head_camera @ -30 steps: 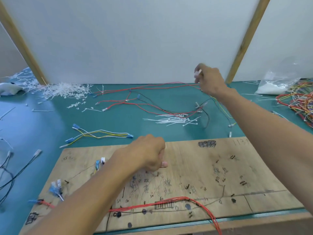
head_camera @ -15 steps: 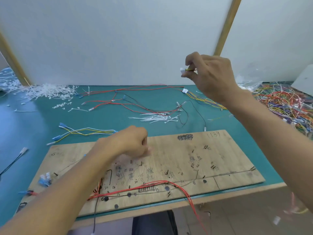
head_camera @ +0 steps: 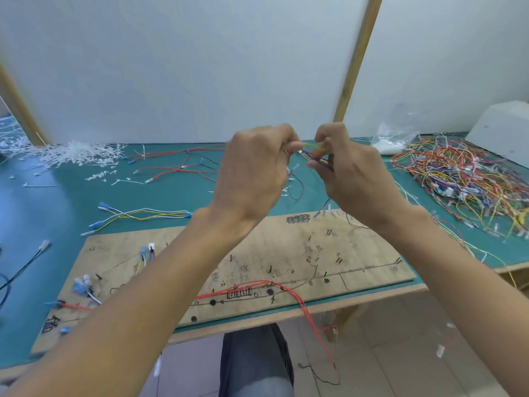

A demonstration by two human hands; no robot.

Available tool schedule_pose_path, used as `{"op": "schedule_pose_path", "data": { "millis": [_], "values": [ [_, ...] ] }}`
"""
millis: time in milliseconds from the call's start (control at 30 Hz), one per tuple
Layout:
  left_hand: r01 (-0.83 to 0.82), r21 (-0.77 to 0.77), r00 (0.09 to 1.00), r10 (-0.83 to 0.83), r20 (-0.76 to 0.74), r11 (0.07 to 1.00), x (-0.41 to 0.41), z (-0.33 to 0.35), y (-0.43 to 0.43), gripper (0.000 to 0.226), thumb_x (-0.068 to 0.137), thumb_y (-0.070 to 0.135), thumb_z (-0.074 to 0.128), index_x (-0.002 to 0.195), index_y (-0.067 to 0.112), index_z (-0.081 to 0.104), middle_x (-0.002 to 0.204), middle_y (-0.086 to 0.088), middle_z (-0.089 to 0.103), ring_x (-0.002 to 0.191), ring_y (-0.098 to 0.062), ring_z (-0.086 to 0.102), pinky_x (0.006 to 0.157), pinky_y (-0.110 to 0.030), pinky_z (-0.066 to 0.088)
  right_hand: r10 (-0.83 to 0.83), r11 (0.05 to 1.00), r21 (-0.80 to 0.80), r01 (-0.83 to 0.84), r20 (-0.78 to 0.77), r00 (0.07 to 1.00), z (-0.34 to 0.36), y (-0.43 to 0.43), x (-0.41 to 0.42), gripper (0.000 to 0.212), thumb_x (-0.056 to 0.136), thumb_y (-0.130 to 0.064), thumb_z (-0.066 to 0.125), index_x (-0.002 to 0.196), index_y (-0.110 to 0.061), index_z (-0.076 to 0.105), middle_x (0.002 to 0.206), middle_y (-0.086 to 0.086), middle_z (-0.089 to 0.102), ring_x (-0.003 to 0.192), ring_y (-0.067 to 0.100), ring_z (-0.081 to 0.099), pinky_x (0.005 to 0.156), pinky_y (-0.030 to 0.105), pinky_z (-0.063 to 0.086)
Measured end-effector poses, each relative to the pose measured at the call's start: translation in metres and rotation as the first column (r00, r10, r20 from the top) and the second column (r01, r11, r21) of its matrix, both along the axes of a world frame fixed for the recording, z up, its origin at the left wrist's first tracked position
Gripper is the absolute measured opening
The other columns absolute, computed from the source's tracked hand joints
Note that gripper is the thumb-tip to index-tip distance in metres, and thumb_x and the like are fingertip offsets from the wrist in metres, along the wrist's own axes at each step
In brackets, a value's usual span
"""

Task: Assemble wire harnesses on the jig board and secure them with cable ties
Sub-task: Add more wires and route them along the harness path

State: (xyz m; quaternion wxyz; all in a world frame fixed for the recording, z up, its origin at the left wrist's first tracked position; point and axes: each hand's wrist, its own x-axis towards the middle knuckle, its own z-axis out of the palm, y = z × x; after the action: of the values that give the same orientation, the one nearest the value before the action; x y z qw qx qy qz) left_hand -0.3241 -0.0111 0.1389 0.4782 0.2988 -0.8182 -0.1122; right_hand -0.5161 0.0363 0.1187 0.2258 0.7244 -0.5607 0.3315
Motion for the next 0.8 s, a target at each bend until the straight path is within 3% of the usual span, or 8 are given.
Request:
{"op": "schedule_pose_path", "data": {
  "millis": [133,233,333,467,533,600,667,800],
  "values": [
    [-0.032,0.006,0.956,0.033,-0.291,0.999,0.019,0.015,0.005,0.023,0.104,0.025,0.060,0.088,0.014,0.071,0.065,0.003,0.063,0.064,-0.018,0.060,0.063,-0.036,0.050,-0.186,0.981,0.084,0.174,0.174,0.967,-0.017,0.018,-0.038,0.017,0.098,-0.026,0.075,0.097,-0.011,0.067,0.075,0.000,0.069,0.066,0.034,0.063,0.063,0.040,0.047],
    [0.028,0.077,0.947,-0.002,-0.320,0.997,0.031,0.015,0.014,0.022,0.105,0.029,0.060,0.090,0.016,0.070,0.063,0.004,0.058,0.065,-0.020,0.059,0.060,-0.040,0.057,-0.189,0.980,0.099,0.170,0.239,0.952,-0.026,0.034,-0.044,0.033,0.096,-0.047,0.074,0.074,-0.027,0.058,0.065,0.002,0.064,0.060,0.025,0.055,0.062,0.039,0.045],
    [0.048,0.119,0.932,-0.002,-0.362,0.992,0.043,0.011,0.021,0.024,0.107,0.032,0.058,0.089,0.017,0.067,0.064,0.000,0.055,0.064,-0.026,0.060,0.053,-0.042,0.059,-0.155,0.987,0.073,0.140,0.259,0.953,-0.029,0.046,-0.035,0.040,0.087,-0.057,0.078,0.068,-0.032,0.053,0.059,-0.004,0.048,0.058,0.022,0.046,0.058,0.035,0.037],
    [0.113,0.198,0.889,-0.011,-0.458,0.974,0.064,0.009,0.024,0.022,0.108,0.029,0.055,0.090,0.020,0.063,0.075,-0.018,0.056,0.067,-0.023,0.060,0.049,-0.034,0.060,-0.121,0.986,0.142,0.091,0.218,0.969,-0.028,0.062,-0.028,0.047,0.085,-0.054,0.082,0.060,-0.028,0.051,0.053,-0.005,0.038,0.053,0.018,0.039,0.054,0.036,0.033],
    [0.157,0.235,0.870,-0.022,-0.493,0.959,0.073,0.009,0.027,0.022,0.109,0.027,0.054,0.088,0.024,0.062,0.078,-0.014,0.055,0.068,-0.019,0.059,0.050,-0.033,0.060,-0.134,0.984,0.139,0.111,0.164,0.977,-0.025,0.072,-0.024,0.048,0.091,-0.046,0.079,0.060,-0.030,0.047,0.056,-0.007,0.039,0.054,0.017,0.040,0.053,0.040,0.038],
    [0.177,0.279,0.841,0.002,-0.542,0.944,0.083,0.011,0.031,0.023,0.109,0.029,0.053,0.088,0.027,0.061,0.083,-0.004,0.055,0.071,-0.018,0.061,0.051,-0.034,0.060,-0.181,0.976,0.149,0.158,0.154,0.971,-0.024,0.081,-0.023,0.035,0.096,-0.039,0.076,0.069,-0.020,0.065,0.066,-0.005,0.051,0.060,0.022,0.048,0.056,0.040,0.045],
    [0.192,0.329,0.806,0.043,-0.591,0.925,0.093,0.011,0.032,0.024,0.109,0.031,0.052,0.087,0.029,0.061,0.087,0.000,0.056,0.074,-0.018,0.062,0.055,-0.037,0.061,-0.285,0.951,0.161,0.262,0.142,0.948,-0.019,0.094,-0.020,0.031,0.100,-0.036,0.072,0.079,-0.013,0.072,0.074,0.000,0.060,0.067,0.029,0.054,0.059,0.043,0.048],
    [0.294,0.438,0.762,0.068,-0.644,0.850,0.105,0.007,0.036,0.026,0.111,0.029,0.048,0.089,0.024,0.058,0.078,0.004,0.061,0.077,-0.020,0.068,0.060,-0.038,0.061,-0.338,0.929,0.214,0.301,0.163,0.927,-0.002,0.127,-0.004,0.035,0.100,-0.029,0.064,0.072,-0.007,0.065,0.057,0.012,0.053,0.057,0.039,0.043,0.053,0.043,0.042]
  ]
}}
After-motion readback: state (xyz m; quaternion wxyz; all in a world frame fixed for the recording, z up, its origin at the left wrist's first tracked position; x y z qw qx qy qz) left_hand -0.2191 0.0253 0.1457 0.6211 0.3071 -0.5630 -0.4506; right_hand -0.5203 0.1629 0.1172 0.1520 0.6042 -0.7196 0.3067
